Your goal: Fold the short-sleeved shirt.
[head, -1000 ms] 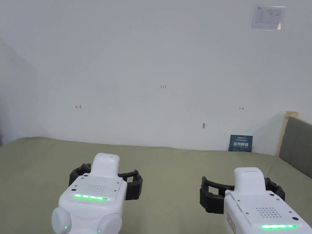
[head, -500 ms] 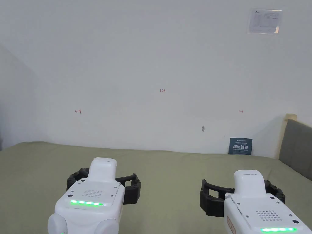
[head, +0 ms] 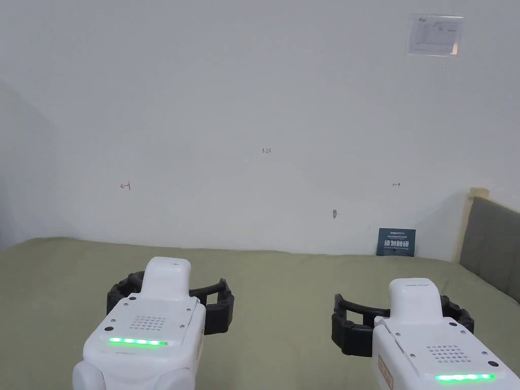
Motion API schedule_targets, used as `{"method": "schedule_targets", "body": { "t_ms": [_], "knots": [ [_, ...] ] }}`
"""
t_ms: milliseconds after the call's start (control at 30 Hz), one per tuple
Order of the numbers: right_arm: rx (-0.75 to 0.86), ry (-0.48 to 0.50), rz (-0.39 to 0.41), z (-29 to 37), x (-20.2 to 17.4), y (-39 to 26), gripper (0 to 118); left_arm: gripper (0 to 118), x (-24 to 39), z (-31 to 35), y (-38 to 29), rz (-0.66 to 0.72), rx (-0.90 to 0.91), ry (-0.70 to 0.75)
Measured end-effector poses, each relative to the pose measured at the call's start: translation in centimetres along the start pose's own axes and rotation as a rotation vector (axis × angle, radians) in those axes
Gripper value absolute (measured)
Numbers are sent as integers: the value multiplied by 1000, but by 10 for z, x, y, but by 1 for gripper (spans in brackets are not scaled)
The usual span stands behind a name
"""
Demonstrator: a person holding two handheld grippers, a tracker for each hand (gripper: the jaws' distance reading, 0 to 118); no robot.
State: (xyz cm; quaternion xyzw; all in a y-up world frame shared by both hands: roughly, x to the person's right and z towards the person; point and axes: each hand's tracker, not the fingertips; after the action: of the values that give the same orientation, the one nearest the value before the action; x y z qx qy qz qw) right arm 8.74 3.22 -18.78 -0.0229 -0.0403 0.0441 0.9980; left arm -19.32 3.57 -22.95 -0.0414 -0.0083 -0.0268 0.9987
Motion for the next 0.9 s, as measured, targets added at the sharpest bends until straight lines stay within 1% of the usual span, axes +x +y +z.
{"method": "schedule_targets", "body": {
  "t_ms": [100, 133, 200, 333, 400, 533, 667, 900],
  "knots": [
    [4, 1, 3, 0, 0, 0, 118, 113, 1, 0, 5, -14, -27, 4],
    [2, 2, 6, 0, 0, 0, 118, 113, 0, -2, 8, -18, -65, -42],
    [1, 3, 5, 0, 0, 0, 118, 113, -1, -3, 11, -1, -66, -28],
    [-5, 8, 2, 0, 0, -1, 118, 113, 5, -1, 12, -51, -59, -10],
    [-8, 10, 3, 0, 1, -1, 118, 113, 5, 1, 13, -43, -48, -11],
    [-14, 15, -9, 0, 2, -2, 118, 113, -1, 3, 15, 7, -81, -80],
    [-10, 11, -10, -1, 2, -2, 118, 113, 0, 4, 10, -30, -86, -54],
    [-22, 9, -13, -3, 2, -3, 118, 113, 0, 6, 7, -19, -94, -37]
  ]
}}
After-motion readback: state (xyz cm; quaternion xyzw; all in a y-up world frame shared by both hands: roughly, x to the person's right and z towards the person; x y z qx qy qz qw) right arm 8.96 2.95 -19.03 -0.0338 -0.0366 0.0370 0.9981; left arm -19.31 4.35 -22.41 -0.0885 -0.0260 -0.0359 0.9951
